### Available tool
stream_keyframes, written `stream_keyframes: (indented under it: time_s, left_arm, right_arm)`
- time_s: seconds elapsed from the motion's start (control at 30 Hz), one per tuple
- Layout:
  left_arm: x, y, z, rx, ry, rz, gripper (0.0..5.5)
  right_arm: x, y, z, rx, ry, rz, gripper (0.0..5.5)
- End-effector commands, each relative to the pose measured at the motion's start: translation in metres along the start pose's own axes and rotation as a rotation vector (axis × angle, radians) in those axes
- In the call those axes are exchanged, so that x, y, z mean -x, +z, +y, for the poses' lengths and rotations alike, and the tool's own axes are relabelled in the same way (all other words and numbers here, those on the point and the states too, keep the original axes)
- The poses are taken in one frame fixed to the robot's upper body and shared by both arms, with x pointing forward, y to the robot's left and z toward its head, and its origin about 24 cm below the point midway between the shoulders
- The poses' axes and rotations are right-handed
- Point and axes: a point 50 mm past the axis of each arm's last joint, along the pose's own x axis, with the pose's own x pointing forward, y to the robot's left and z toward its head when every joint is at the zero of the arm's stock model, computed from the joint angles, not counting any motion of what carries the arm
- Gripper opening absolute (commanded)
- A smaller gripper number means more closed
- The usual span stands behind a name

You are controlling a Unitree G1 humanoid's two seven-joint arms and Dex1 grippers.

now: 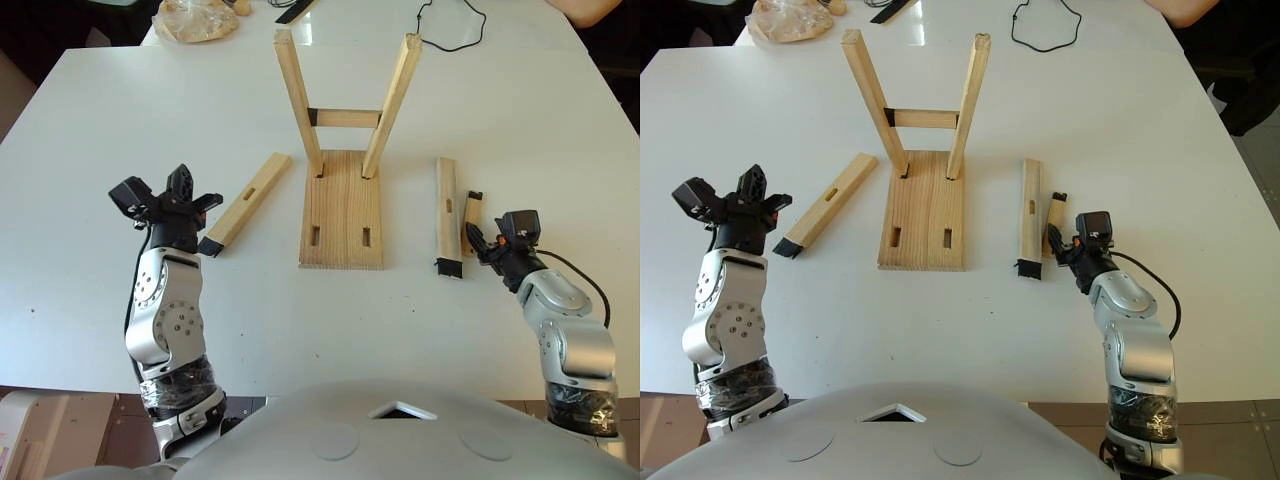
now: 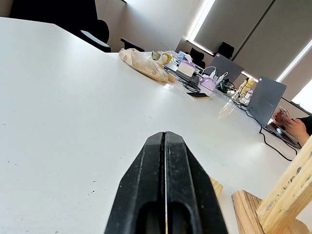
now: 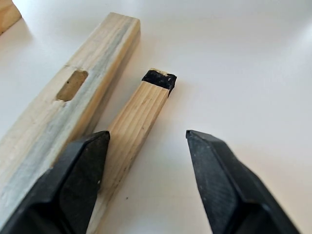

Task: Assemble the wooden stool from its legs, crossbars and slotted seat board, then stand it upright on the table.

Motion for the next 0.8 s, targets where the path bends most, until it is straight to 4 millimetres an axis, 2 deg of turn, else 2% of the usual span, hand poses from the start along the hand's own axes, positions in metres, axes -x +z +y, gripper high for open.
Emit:
stream_keyframes:
  time_s: [0.03,0.2,0.33,0.5,0.63,0.8]
  left_arm:
    - [0.002,0.000,0.000,-0.014,-0.007,0.013,0.00]
    - [0.002,-0.002,-0.001,-0.012,-0.009,0.023,0.00]
    - [0.003,-0.003,0.001,-0.012,0.003,0.023,0.00]
    - [0.007,-0.007,0.003,-0.009,0.021,0.027,0.00]
    - [0.008,-0.009,0.003,-0.005,0.029,0.026,0.00]
    - [0.009,-0.009,0.004,-0.002,0.034,0.024,0.00]
  right_arm:
    - [0.002,0.002,0.002,-0.010,0.011,0.010,2.90]
    - [0.003,-0.009,-0.001,0.055,0.041,0.082,2.90]
    - [0.005,-0.011,-0.011,0.113,0.071,0.104,2.90]
    - [0.007,-0.006,-0.019,0.161,0.114,0.098,2.90]
    - [0.008,0.006,-0.022,0.146,0.140,0.048,2.90]
    - [0.011,0.010,-0.012,0.072,0.148,0.028,2.90]
